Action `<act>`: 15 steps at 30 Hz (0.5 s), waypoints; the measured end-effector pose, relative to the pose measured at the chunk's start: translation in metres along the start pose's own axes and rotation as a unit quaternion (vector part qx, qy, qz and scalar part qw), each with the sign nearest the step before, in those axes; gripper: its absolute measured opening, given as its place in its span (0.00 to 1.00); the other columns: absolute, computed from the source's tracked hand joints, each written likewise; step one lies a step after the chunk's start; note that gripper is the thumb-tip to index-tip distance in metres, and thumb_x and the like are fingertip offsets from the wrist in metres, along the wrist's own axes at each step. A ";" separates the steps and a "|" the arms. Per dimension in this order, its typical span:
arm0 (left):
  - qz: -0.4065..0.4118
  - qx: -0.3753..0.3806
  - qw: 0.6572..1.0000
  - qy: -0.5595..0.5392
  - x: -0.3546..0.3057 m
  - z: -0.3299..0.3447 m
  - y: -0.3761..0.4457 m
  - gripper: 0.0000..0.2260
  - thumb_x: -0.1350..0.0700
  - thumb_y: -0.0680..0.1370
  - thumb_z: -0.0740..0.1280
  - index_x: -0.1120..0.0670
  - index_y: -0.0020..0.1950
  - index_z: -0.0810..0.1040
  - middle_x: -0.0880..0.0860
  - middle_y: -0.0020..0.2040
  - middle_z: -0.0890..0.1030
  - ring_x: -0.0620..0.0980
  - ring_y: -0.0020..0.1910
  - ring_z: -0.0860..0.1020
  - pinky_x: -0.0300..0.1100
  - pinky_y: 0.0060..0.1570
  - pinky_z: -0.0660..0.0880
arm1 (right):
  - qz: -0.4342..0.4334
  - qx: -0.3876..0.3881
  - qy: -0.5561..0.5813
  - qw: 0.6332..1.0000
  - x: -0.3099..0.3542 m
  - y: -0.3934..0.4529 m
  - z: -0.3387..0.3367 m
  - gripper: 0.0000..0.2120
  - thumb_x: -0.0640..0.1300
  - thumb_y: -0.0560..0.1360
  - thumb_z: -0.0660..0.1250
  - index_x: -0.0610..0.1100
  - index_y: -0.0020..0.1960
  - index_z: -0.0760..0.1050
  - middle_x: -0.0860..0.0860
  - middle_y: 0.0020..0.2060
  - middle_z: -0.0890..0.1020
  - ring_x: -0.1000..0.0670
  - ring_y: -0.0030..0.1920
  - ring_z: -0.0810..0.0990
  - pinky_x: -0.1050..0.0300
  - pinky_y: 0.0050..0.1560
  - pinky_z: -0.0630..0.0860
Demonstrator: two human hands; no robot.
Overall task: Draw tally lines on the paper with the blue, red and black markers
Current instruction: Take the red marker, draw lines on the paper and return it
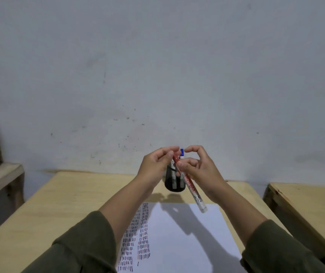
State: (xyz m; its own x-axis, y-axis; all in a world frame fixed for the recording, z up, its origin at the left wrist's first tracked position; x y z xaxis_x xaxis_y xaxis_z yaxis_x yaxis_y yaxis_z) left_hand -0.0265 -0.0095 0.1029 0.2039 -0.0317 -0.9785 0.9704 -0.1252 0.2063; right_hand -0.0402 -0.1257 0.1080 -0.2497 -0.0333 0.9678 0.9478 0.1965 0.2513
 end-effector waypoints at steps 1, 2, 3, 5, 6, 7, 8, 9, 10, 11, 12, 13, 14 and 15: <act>-0.002 -0.008 1.000 -0.005 0.000 -0.002 -0.009 0.08 0.58 0.80 0.62 0.51 0.54 0.80 0.41 0.43 0.83 0.28 0.36 0.79 0.22 0.33 0.72 | 0.002 0.003 -0.003 1.000 0.001 -0.011 0.004 0.16 0.35 0.74 0.67 0.41 0.58 0.65 0.44 0.36 0.83 0.52 0.32 0.81 0.63 0.34 0.76; -0.002 -0.020 1.000 -0.009 0.001 -0.004 -0.019 0.08 0.59 0.79 0.62 0.53 0.52 0.80 0.41 0.40 0.82 0.28 0.33 0.79 0.22 0.31 0.71 | 0.006 0.007 -0.009 1.000 0.003 -0.022 0.009 0.15 0.35 0.75 0.67 0.40 0.58 0.66 0.44 0.35 0.82 0.52 0.32 0.81 0.64 0.34 0.76; -0.001 -0.036 0.999 -0.012 0.000 -0.007 -0.028 0.07 0.59 0.79 0.63 0.53 0.49 0.80 0.40 0.37 0.82 0.29 0.31 0.78 0.21 0.30 0.70 | 0.012 0.012 -0.020 1.000 0.004 -0.032 0.012 0.14 0.36 0.75 0.66 0.39 0.58 0.67 0.44 0.35 0.82 0.53 0.31 0.80 0.64 0.33 0.75; 0.002 -0.080 0.996 -0.034 0.002 -0.015 -0.045 0.07 0.59 0.78 0.64 0.50 0.44 0.80 0.41 0.38 0.82 0.30 0.32 0.78 0.23 0.32 0.71 | 0.034 0.024 -0.044 0.998 0.006 -0.050 0.018 0.12 0.39 0.76 0.66 0.38 0.57 0.70 0.44 0.36 0.82 0.53 0.30 0.80 0.65 0.33 0.75; -0.002 -0.104 0.993 -0.053 0.004 -0.020 -0.053 0.07 0.58 0.78 0.64 0.49 0.43 0.80 0.42 0.39 0.82 0.31 0.35 0.79 0.26 0.35 0.72 | 0.043 0.032 -0.055 0.997 0.007 -0.058 0.020 0.11 0.41 0.76 0.66 0.39 0.56 0.71 0.45 0.36 0.83 0.53 0.31 0.80 0.64 0.34 0.75; -0.006 -0.127 0.989 -0.072 0.007 -0.025 -0.061 0.08 0.58 0.78 0.65 0.48 0.42 0.79 0.43 0.40 0.82 0.33 0.38 0.78 0.29 0.39 0.72 | 0.050 0.041 -0.058 0.996 0.007 -0.066 0.022 0.10 0.42 0.76 0.66 0.40 0.55 0.72 0.46 0.37 0.83 0.52 0.31 0.80 0.62 0.35 0.75; -0.009 -0.149 0.985 -0.087 0.009 -0.029 -0.069 0.08 0.58 0.78 0.65 0.48 0.41 0.79 0.44 0.40 0.82 0.36 0.40 0.78 0.32 0.42 0.70 | 0.055 0.051 -0.050 0.996 0.006 -0.074 0.025 0.10 0.43 0.75 0.67 0.41 0.55 0.73 0.45 0.39 0.83 0.51 0.33 0.80 0.61 0.37 0.75; -0.010 -0.169 0.980 -0.101 0.012 -0.032 -0.078 0.09 0.57 0.78 0.65 0.48 0.40 0.79 0.45 0.40 0.82 0.37 0.41 0.77 0.34 0.43 0.69 | 0.059 0.061 -0.031 0.996 0.004 -0.081 0.027 0.10 0.44 0.74 0.68 0.43 0.54 0.74 0.44 0.41 0.83 0.50 0.34 0.79 0.60 0.38 0.75; -0.011 -0.189 0.975 -0.114 0.015 -0.035 -0.085 0.09 0.58 0.78 0.65 0.48 0.39 0.79 0.45 0.39 0.81 0.39 0.40 0.76 0.35 0.43 0.69 | 0.061 0.072 -0.005 0.995 0.002 -0.089 0.031 0.11 0.46 0.73 0.69 0.44 0.54 0.74 0.43 0.43 0.82 0.49 0.35 0.79 0.59 0.39 0.75; -0.012 -0.207 0.970 -0.124 0.018 -0.037 -0.093 0.09 0.58 0.78 0.65 0.48 0.39 0.79 0.45 0.39 0.81 0.39 0.39 0.76 0.33 0.43 0.69 | 0.063 0.085 0.026 0.994 -0.001 -0.097 0.035 0.14 0.48 0.71 0.71 0.45 0.54 0.74 0.42 0.45 0.82 0.49 0.36 0.79 0.59 0.40 0.75; -0.015 -0.225 0.965 -0.135 0.022 -0.039 -0.100 0.09 0.57 0.78 0.65 0.49 0.38 0.79 0.45 0.38 0.81 0.39 0.40 0.76 0.31 0.41 0.70 | 0.064 0.098 0.057 0.991 -0.004 -0.104 0.040 0.19 0.52 0.69 0.73 0.45 0.55 0.74 0.42 0.46 0.82 0.49 0.38 0.80 0.58 0.42 0.76; -0.021 -0.242 0.959 -0.146 0.026 -0.041 -0.107 0.09 0.57 0.78 0.65 0.49 0.38 0.79 0.45 0.38 0.81 0.39 0.40 0.76 0.27 0.38 0.70 | 0.063 0.109 0.087 0.988 -0.007 -0.111 0.044 0.26 0.55 0.65 0.75 0.45 0.57 0.74 0.43 0.47 0.82 0.49 0.40 0.80 0.58 0.44 0.77; -0.027 -0.256 0.953 -0.156 0.031 -0.043 -0.113 0.09 0.57 0.78 0.65 0.49 0.38 0.78 0.45 0.38 0.81 0.39 0.40 0.76 0.25 0.36 0.71 | 0.058 0.114 0.113 0.985 -0.010 -0.117 0.048 0.31 0.58 0.61 0.77 0.45 0.58 0.74 0.43 0.48 0.82 0.48 0.42 0.81 0.57 0.45 0.77; -0.033 -0.268 0.949 -0.162 0.034 -0.044 -0.119 0.09 0.56 0.78 0.65 0.49 0.38 0.78 0.45 0.38 0.81 0.38 0.40 0.76 0.25 0.35 0.71 | 0.050 0.112 0.131 0.984 -0.012 -0.122 0.051 0.33 0.59 0.59 0.78 0.45 0.59 0.74 0.43 0.49 0.82 0.48 0.43 0.81 0.57 0.46 0.78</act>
State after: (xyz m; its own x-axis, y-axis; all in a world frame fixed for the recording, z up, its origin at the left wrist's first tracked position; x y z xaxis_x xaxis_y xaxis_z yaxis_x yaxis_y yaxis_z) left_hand -0.1295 0.0475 0.0446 0.1737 -0.3552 -0.9185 0.9238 0.3820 0.0270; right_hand -0.1630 -0.0997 0.0645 -0.0699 -0.2493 0.9659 0.8901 0.4216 0.1733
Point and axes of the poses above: each hand's wrist, its own y-axis towards the middle knuckle, its own z-axis out of the palm, x = y × z, the point moved 10 cm from there along y, towards the middle knuckle
